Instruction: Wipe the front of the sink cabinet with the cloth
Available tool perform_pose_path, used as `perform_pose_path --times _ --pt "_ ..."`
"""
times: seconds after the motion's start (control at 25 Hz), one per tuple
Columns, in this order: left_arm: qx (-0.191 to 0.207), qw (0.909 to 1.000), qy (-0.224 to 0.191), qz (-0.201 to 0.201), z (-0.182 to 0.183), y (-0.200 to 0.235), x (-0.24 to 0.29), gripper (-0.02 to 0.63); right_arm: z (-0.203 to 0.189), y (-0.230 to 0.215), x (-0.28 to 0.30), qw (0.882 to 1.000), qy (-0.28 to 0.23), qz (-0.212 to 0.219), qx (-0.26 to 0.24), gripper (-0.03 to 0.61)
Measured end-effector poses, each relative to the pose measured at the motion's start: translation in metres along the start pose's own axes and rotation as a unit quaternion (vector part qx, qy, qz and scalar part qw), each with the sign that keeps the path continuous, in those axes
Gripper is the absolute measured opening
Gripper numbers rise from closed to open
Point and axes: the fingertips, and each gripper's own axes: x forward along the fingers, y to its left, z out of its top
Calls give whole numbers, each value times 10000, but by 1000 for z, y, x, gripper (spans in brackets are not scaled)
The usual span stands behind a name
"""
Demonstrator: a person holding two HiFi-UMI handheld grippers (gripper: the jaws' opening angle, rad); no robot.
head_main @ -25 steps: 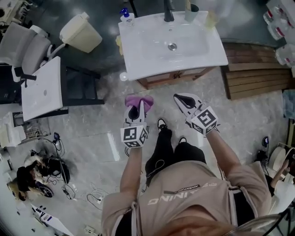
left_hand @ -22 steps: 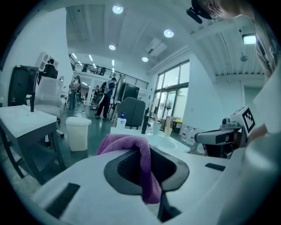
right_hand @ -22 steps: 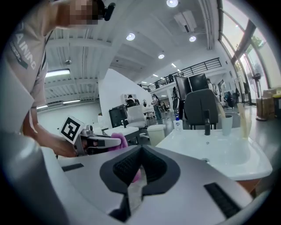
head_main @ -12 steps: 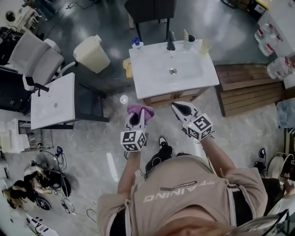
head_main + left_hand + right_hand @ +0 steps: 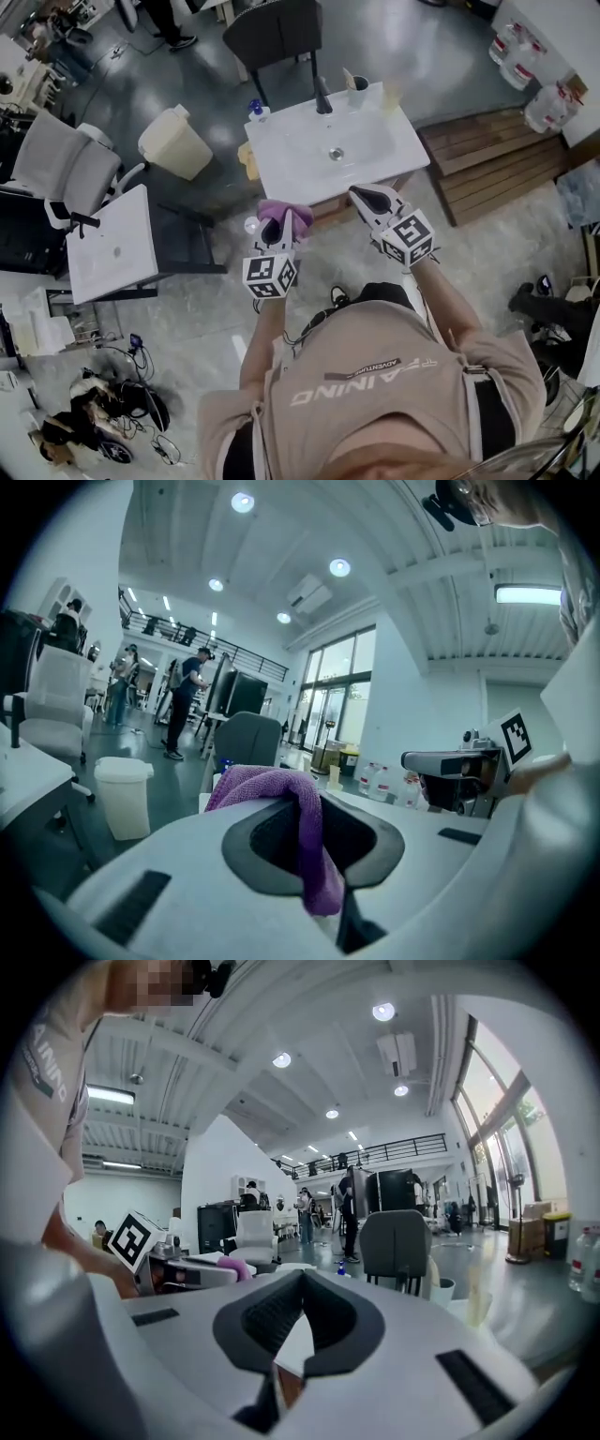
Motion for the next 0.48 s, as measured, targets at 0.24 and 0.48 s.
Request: perform_pose_path --times 0.24,0.48 --pt "-2 9996 -261 -70 40 -12 9 37 28 -21 -11 9997 -237 -107 9 11" --pt "46 9987 -492 150 79 -31 7 37 55 -22 -25 9989 -409 196 -133 11"
